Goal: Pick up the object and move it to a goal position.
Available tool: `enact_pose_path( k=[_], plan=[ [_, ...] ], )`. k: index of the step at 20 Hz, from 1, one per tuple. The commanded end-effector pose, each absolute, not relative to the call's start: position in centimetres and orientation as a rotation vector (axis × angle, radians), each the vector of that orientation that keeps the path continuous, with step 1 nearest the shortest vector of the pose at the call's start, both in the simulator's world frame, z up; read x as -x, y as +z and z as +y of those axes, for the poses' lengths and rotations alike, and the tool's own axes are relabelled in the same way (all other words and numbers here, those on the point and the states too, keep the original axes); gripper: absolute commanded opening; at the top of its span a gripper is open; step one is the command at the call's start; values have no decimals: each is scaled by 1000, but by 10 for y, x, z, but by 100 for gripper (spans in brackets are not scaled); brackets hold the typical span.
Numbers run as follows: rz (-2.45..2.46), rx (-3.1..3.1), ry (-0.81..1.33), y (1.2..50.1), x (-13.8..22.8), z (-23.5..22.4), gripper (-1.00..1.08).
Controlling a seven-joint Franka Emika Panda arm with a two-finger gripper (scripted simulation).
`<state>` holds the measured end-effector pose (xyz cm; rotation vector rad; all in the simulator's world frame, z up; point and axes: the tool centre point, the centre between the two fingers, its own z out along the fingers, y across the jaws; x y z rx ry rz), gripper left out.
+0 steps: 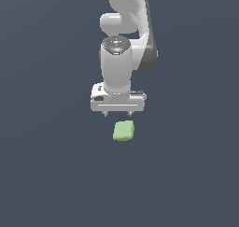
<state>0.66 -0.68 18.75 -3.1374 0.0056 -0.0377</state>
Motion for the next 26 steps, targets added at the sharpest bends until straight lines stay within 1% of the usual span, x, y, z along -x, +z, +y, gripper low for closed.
enact_pose_path(
  k=[1, 26],
  plan=[
    [6, 3137, -38, 188, -7, -7, 100],
    [51, 3144, -16, 189, -2, -8, 100]
  ],
)
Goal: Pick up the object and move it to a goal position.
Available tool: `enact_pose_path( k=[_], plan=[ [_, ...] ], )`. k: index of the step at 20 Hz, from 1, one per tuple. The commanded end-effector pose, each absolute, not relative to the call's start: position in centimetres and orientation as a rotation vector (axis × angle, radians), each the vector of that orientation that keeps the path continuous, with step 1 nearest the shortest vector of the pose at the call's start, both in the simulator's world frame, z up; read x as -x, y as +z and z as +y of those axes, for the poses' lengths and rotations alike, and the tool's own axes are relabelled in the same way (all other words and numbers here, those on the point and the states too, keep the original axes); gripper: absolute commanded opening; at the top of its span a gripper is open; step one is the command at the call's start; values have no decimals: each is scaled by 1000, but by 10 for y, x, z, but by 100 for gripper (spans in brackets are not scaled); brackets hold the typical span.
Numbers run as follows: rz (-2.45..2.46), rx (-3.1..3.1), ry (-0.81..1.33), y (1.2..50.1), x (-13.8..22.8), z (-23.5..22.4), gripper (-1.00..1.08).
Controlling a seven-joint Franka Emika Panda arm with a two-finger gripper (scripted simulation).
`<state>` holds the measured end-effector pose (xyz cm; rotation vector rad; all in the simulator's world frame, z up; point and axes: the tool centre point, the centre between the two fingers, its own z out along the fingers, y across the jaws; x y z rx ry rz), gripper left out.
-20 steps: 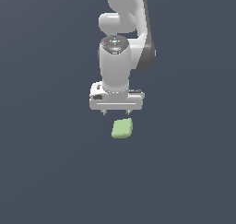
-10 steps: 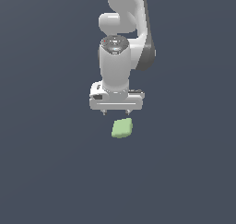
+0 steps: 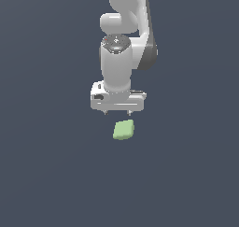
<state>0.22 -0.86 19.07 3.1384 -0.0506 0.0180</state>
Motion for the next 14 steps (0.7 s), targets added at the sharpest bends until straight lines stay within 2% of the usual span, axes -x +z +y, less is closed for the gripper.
enact_pose_path(
  k=[1, 14],
  plan=[
    [-52, -3139, 16, 186, -3, -7, 100],
    [-105, -3140, 3, 107, -6, 22, 100]
  ],
)
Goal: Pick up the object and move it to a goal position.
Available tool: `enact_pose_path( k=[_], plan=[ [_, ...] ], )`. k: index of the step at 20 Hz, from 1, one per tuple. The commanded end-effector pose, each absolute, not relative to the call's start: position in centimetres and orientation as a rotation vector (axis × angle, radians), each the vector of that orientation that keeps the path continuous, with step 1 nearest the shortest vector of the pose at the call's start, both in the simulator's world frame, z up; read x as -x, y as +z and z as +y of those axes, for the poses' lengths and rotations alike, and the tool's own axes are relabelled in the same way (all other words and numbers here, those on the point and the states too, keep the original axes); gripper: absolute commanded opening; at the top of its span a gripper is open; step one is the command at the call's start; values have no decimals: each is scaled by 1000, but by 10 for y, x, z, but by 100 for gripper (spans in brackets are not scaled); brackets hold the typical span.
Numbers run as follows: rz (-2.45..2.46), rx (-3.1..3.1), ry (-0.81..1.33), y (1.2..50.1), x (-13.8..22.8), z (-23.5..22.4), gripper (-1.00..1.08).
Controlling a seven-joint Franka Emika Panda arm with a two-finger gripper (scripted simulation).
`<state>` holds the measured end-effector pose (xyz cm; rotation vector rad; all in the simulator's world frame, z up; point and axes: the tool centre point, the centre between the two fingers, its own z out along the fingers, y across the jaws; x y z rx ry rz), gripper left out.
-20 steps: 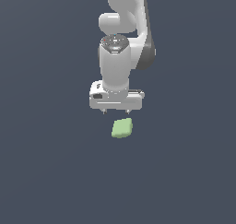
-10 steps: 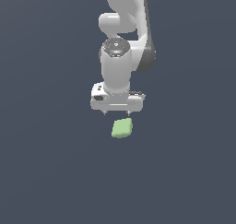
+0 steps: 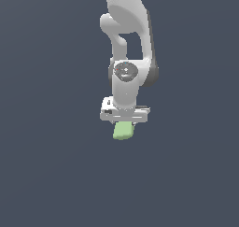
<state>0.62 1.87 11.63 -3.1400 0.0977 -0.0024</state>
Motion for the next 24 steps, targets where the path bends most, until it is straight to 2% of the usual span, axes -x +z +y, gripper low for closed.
enact_pose_path(
  k=[1, 11, 24],
  plan=[
    [108, 3140, -2, 103, -6, 24, 100],
    [114, 3140, 2, 88, -5, 28, 100],
    [116, 3139, 0, 40, -5, 28, 100]
  ],
)
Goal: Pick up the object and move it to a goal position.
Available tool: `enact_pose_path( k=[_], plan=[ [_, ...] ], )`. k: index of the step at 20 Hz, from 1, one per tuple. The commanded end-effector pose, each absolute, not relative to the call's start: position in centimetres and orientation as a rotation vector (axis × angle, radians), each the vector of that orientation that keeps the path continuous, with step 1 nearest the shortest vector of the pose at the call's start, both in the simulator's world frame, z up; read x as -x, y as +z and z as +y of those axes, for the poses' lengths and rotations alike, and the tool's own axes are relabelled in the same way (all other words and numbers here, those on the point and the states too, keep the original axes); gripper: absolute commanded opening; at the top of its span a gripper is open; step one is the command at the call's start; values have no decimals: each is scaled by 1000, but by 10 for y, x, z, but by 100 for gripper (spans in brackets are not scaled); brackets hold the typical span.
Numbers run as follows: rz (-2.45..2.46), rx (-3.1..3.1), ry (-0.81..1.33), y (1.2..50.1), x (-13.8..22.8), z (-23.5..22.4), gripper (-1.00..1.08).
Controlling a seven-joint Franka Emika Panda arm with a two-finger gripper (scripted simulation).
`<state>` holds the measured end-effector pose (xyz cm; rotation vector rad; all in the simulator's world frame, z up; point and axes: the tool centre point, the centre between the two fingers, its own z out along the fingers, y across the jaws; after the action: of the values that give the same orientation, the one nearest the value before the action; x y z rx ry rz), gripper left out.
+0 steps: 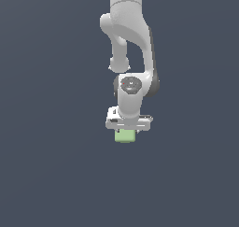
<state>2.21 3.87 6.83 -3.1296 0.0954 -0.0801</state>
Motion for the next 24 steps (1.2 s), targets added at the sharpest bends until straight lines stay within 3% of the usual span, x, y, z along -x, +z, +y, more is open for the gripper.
enact_pose_path(
  k=[1, 2, 11, 12, 24],
  plan=[
    [116, 3139, 0, 40, -5, 28, 100],
    [116, 3139, 0, 40, -5, 28, -100],
    [116, 3139, 0, 40, -5, 28, -100],
    [99, 3130, -88, 68, -24, 37, -100],
    [101, 3131, -78, 95, -6, 20, -100]
  ],
)
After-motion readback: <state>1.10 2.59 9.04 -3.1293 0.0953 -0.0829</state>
